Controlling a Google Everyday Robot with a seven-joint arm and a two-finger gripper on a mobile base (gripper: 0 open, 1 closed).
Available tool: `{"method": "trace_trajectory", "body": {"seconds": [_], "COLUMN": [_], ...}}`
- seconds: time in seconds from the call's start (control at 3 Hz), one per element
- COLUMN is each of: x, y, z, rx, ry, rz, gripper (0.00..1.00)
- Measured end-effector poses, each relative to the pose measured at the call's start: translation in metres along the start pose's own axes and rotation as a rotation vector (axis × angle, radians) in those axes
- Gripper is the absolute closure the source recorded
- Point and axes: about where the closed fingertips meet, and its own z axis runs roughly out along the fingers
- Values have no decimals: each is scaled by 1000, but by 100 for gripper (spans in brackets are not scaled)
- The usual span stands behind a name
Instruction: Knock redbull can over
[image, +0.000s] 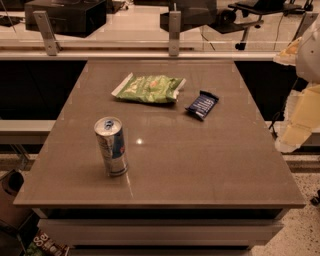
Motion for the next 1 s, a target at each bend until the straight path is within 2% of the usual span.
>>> {"method": "trace_trajectory", "body": {"seconds": [0.33, 0.67, 1.0], "x": [0, -10, -31], "y": [0, 4, 15], "z": [0, 2, 10], "rx": [0, 12, 14], "ry": [0, -79, -201], "rz": [0, 16, 49], "gripper": [0, 0, 0]}}
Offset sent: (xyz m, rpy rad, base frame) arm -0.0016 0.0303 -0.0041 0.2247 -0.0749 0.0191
